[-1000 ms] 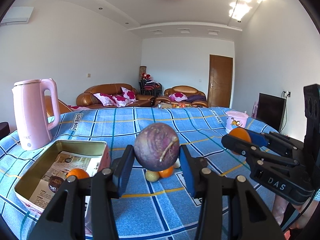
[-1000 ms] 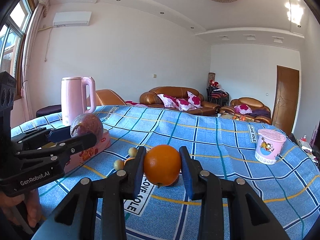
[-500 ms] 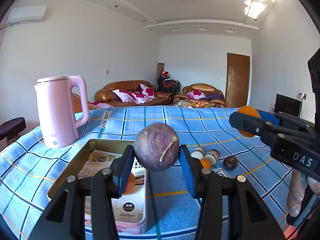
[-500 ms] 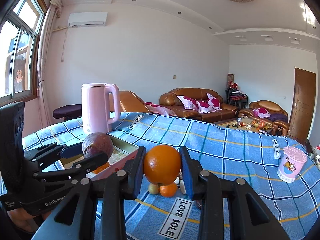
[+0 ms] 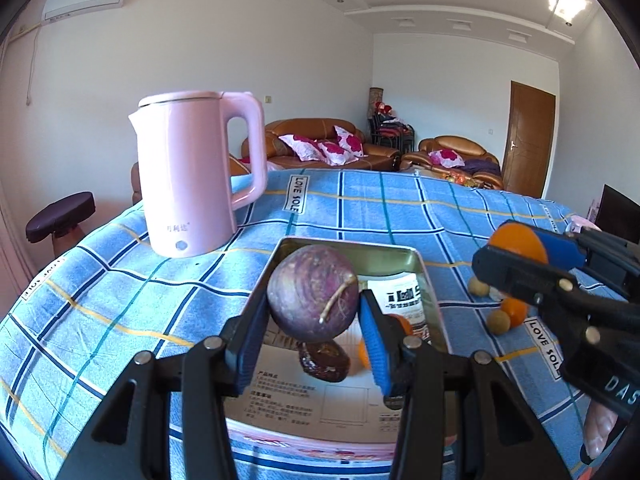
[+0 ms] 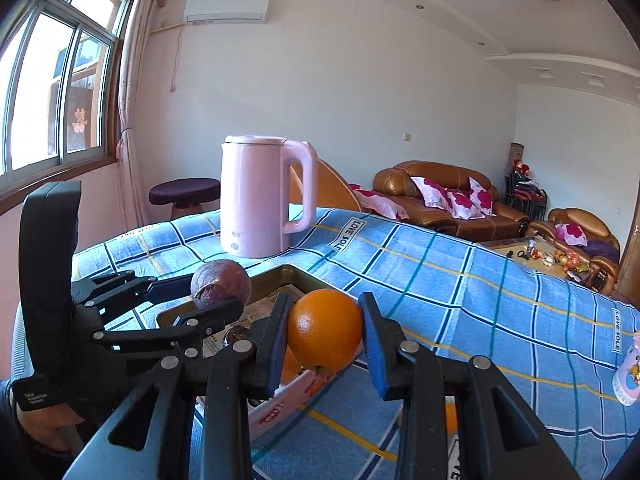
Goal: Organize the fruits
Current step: 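Lower the purple fruit into the tin with left tool while right tool releases orange there, then grasp an orange on the table with left tool while right tool grasps a dark brown fruit, then lift and carry the orange and dark brown fruit toward the tin with both tools, then lower the orange into the tin with left tool while right tool releases dark brown fruit there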
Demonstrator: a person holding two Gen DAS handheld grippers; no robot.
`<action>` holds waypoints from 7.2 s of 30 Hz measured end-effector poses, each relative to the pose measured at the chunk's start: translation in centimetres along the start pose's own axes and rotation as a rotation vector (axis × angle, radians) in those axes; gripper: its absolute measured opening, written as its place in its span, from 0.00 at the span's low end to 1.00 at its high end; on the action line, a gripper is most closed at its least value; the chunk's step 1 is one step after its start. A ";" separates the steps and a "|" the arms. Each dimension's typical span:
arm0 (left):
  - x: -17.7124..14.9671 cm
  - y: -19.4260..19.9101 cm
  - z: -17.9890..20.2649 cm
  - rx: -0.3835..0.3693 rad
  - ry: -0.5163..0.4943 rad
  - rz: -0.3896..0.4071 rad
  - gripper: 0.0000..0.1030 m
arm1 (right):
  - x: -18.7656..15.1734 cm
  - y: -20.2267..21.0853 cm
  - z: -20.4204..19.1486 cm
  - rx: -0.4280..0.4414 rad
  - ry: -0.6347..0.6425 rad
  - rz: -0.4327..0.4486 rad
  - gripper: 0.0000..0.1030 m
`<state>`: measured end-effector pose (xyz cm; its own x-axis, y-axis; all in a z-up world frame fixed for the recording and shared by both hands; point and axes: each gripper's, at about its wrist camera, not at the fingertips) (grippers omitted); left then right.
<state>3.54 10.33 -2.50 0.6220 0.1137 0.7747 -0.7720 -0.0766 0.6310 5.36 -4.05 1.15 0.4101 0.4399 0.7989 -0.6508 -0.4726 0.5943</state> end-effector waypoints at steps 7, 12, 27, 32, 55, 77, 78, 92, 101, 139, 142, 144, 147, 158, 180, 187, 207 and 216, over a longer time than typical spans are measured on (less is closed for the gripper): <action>-0.2 -1.6 -1.2 0.001 -0.003 -0.061 0.46 | -0.3 -4.9 -2.3 0.035 0.040 -0.112 0.35; -0.2 -2.3 -1.3 0.004 -0.008 -0.086 0.46 | -0.7 -6.8 -2.1 0.068 0.013 -0.180 0.35; 0.7 1.1 1.7 -0.015 -0.030 0.013 0.79 | -2.9 -2.3 1.3 -0.015 -0.020 -0.136 0.63; 0.7 1.4 5.9 -0.066 -0.096 0.019 0.83 | -5.3 1.5 6.5 -0.128 -0.105 -0.114 0.63; 1.0 -5.0 17.6 -0.177 -0.277 -0.150 0.82 | -9.1 -0.4 17.1 -0.215 -0.347 -0.335 0.65; 1.4 -7.9 19.9 -0.247 -0.340 -0.272 0.31 | -9.7 -1.3 17.7 -0.168 -0.391 -0.394 0.38; 1.5 -7.8 19.7 -0.249 -0.330 -0.263 0.31 | -9.7 -1.2 17.7 -0.170 -0.393 -0.385 0.38; 2.1 -5.5 16.2 -0.269 -0.171 -0.116 0.31 | -9.3 0.5 17.9 -0.172 -0.405 -0.285 0.38; 2.2 -4.9 15.3 -0.268 -0.133 -0.075 0.31 | -9.2 1.2 17.7 -0.185 -0.395 -0.240 0.38; 1.2 -1.3 15.5 -0.195 -0.160 0.111 0.31 | -9.0 4.9 16.1 -0.258 -0.338 -0.046 0.38; 1.1 -1.1 15.5 -0.193 -0.159 0.118 0.31 | -9.0 5.1 16.0 -0.262 -0.335 -0.037 0.38; 1.1 -1.0 15.5 -0.192 -0.159 0.123 0.31 | -9.0 5.2 15.9 -0.265 -0.334 -0.030 0.38; 1.1 -0.9 15.5 -0.190 -0.160 0.129 0.31 | -9.1 5.5 15.8 -0.269 -0.331 -0.018 0.38; 0.9 -0.6 15.3 -0.186 -0.159 0.146 0.31 | -9.2 6.6 15.1 -0.295 -0.307 0.043 0.38; 0.0 0.6 13.0 -0.195 -0.122 0.124 0.31 | -8.5 6.3 12.7 -0.288 -0.256 0.049 0.38; -0.3 1.0 11.3 -0.158 -0.109 0.107 0.31 | -6.6 6.0 10.0 -0.222 -0.201 0.056 0.38; 0.2 1.0 5.0 -0.068 -0.035 0.068 0.31 | -1.4 3.4 4.4 -0.080 -0.092 0.055 0.38; 0.2 0.6 1.8 -0.025 0.005 0.046 0.31 | -0.5 1.5 2.5 -0.040 -0.062 0.032 0.38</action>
<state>3.46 8.47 -1.85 0.5853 0.1160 0.8025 -0.8027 -0.0569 0.5937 5.80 -6.93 1.94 0.4271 0.3761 0.8223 -0.6887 -0.4539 0.5653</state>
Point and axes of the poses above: each gripper's, at about its wrist camera, not at the fingertips, and y roughly against the way its jaws point, z to its right, x to its top, and after that the axes turned 10 degrees about -z, right-handed
